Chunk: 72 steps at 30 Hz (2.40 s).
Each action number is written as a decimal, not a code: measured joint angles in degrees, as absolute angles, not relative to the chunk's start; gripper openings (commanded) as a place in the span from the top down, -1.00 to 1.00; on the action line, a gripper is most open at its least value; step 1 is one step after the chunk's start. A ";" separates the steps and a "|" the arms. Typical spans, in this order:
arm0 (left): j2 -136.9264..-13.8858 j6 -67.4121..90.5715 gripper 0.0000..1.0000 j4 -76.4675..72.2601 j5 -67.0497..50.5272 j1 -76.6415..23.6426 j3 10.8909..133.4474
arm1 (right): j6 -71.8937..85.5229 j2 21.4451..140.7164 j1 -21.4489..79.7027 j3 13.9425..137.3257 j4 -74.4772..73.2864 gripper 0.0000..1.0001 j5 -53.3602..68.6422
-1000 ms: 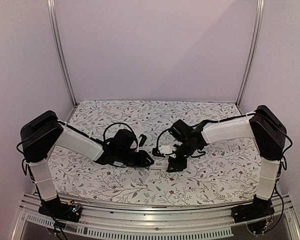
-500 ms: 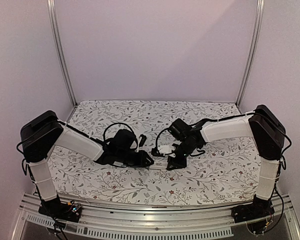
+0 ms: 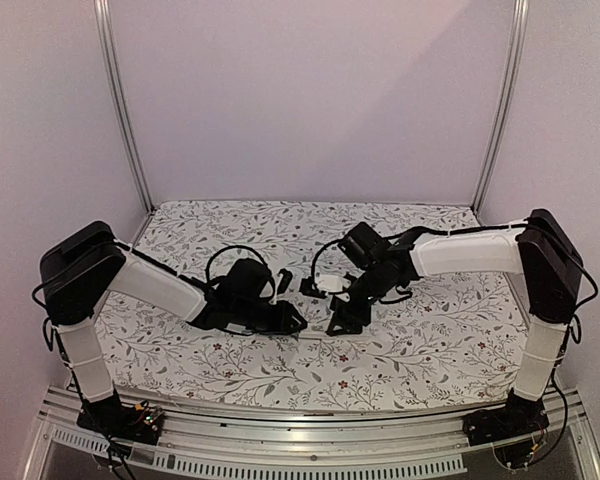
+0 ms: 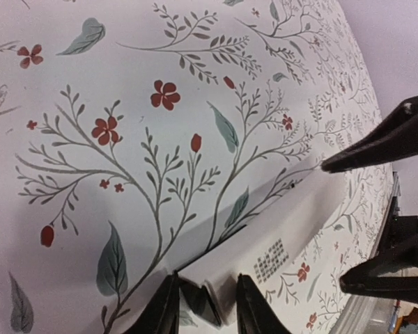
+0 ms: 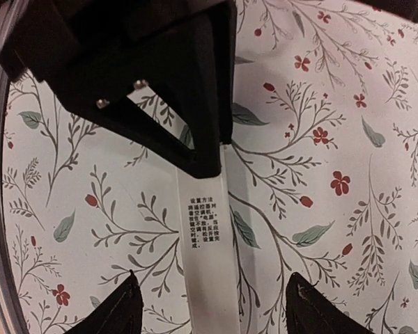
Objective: Load the batteries into the remote control
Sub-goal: Place the battery cover on the remote control without the battery cover, then load the battery cover onto the remote control without the battery cover.
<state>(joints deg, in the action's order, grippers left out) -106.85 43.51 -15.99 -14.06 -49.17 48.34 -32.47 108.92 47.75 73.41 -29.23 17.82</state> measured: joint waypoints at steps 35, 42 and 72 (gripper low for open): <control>-99.98 41.52 0.59 -11.00 -6.26 -49.17 45.95 | 32.93 92.64 44.73 51.13 -29.34 1.00 -2.55; -102.87 36.80 0.60 -1.76 1.10 -50.28 49.78 | 33.89 95.00 46.52 52.97 -29.58 1.00 -2.94; -107.42 28.77 0.79 4.80 3.64 -56.18 56.64 | 35.38 105.16 51.92 63.61 -33.61 1.00 -5.74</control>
<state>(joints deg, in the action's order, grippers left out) -107.42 28.77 4.80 3.64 -56.18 56.64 35.38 105.16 51.92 63.61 -33.61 -5.74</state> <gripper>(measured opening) 0.103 0.004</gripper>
